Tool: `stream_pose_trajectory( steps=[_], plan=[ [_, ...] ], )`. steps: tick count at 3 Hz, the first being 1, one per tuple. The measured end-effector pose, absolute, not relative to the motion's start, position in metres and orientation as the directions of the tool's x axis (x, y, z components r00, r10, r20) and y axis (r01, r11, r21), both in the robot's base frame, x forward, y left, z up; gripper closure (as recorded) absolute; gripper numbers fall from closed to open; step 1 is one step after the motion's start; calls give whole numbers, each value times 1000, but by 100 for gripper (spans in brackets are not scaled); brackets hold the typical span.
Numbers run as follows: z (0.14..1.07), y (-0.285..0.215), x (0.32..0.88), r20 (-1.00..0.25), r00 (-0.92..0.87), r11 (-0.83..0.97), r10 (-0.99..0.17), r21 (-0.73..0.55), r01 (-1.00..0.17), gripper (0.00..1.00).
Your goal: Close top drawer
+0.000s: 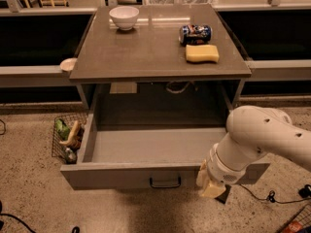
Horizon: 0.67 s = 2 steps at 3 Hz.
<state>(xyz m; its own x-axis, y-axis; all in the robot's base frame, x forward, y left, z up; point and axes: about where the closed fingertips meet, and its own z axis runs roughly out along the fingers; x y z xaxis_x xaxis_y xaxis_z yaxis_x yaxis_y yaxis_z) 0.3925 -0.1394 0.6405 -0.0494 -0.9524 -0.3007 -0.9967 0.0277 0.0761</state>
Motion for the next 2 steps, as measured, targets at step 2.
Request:
stream_pose_trajectory(
  steps=[2],
  plan=[
    [641,-139,392,-301,-49,28,-952,76,-997,0]
  ],
)
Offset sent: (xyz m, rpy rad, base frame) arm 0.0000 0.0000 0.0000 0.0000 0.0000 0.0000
